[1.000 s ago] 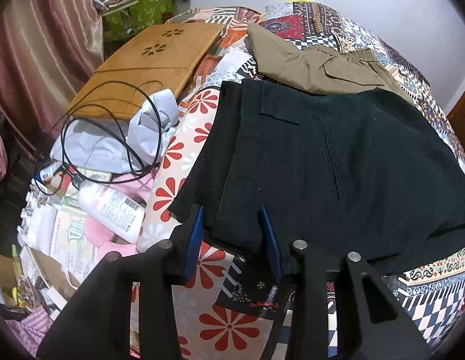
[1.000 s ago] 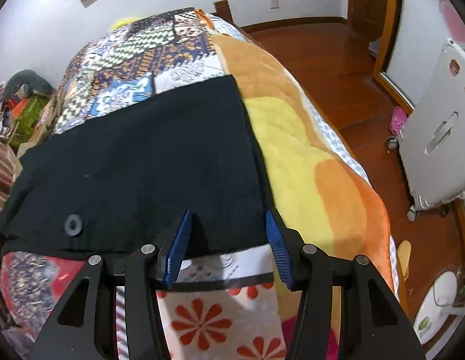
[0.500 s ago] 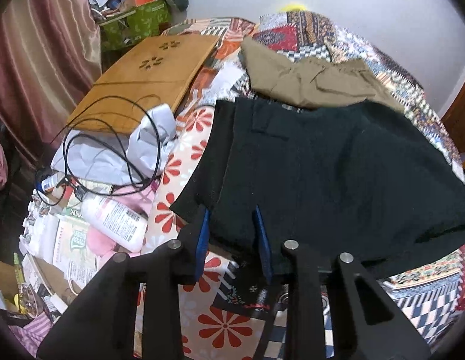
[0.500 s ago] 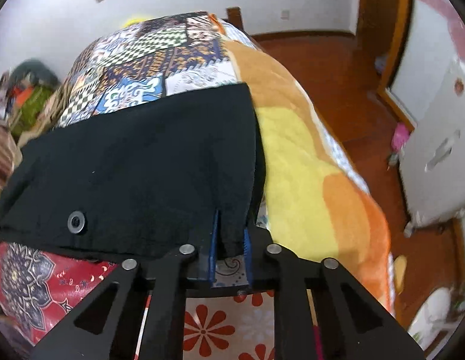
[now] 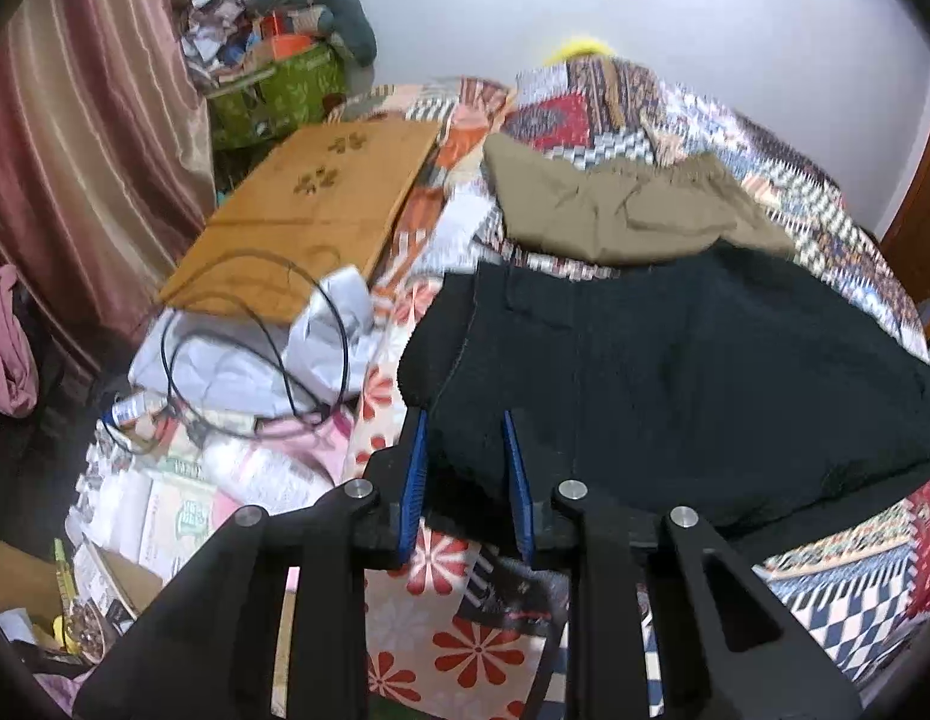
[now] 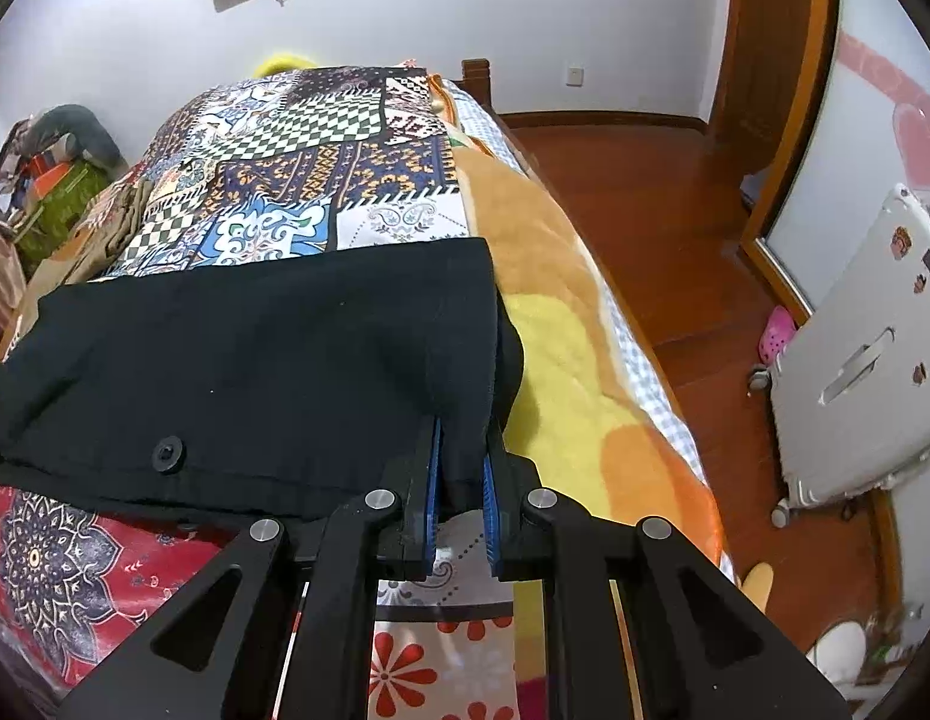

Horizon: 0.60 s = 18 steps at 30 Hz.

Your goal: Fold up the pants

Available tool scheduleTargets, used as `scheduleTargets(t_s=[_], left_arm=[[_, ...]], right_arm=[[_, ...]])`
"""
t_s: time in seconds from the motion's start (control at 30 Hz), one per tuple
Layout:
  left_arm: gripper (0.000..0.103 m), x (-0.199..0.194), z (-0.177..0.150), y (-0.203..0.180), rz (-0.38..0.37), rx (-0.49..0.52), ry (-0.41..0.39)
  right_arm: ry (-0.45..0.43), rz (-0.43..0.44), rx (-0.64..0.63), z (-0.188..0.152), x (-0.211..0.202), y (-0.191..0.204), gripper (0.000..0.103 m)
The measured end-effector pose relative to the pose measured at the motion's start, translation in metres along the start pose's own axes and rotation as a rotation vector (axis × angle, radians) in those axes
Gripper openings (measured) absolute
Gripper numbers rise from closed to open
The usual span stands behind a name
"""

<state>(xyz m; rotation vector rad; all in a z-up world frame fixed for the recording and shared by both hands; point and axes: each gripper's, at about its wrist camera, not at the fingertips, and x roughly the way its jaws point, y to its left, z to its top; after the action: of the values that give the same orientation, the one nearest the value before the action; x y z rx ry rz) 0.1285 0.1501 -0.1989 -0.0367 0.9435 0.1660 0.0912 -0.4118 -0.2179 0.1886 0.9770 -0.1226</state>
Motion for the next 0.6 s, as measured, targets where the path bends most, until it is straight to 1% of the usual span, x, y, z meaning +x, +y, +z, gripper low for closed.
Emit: scheduleTargets(t_s=[0.1,0.17,0.23,0.37,0.43,0.47,0.53,0.6], left_arm=[[0.025,0.021,-0.015,0.002,-0.007,-0.011,0.065],[0.026,0.037,-0.028,0.005,-0.017,-0.037,0.115],[0.027,0.040,-0.036,0.005,-0.018,-0.035,0.106],[0.027,0.037,-0.038,0.002,-0.004,-0.012,0.101],[0.031,0.035,-0.037,0.002,-0.003,-0.002,0.107],[0.031,0.031,-0.037,0.003,0.000,-0.002,0.104],[0.038,0.023,-0.032,0.006,0.015,-0.011,0.099],[0.038,0.013,-0.027,0.007,0.018,-0.024,0.080]], right_arm=[[0.036,-0.022,-0.006,-0.006,0.013,-0.003,0.010],[0.062,-0.011,0.006,-0.010,0.021,-0.004,0.010],[0.074,-0.019,0.006,-0.013,0.025,-0.003,0.010],[0.084,-0.036,-0.006,-0.013,0.025,0.000,0.011],[0.095,-0.041,-0.007,-0.012,0.024,-0.001,0.011],[0.103,-0.044,-0.007,-0.012,0.022,-0.002,0.014],[0.117,-0.050,0.006,-0.010,0.016,-0.004,0.020],[0.120,-0.050,0.013,-0.007,0.007,-0.006,0.021]])
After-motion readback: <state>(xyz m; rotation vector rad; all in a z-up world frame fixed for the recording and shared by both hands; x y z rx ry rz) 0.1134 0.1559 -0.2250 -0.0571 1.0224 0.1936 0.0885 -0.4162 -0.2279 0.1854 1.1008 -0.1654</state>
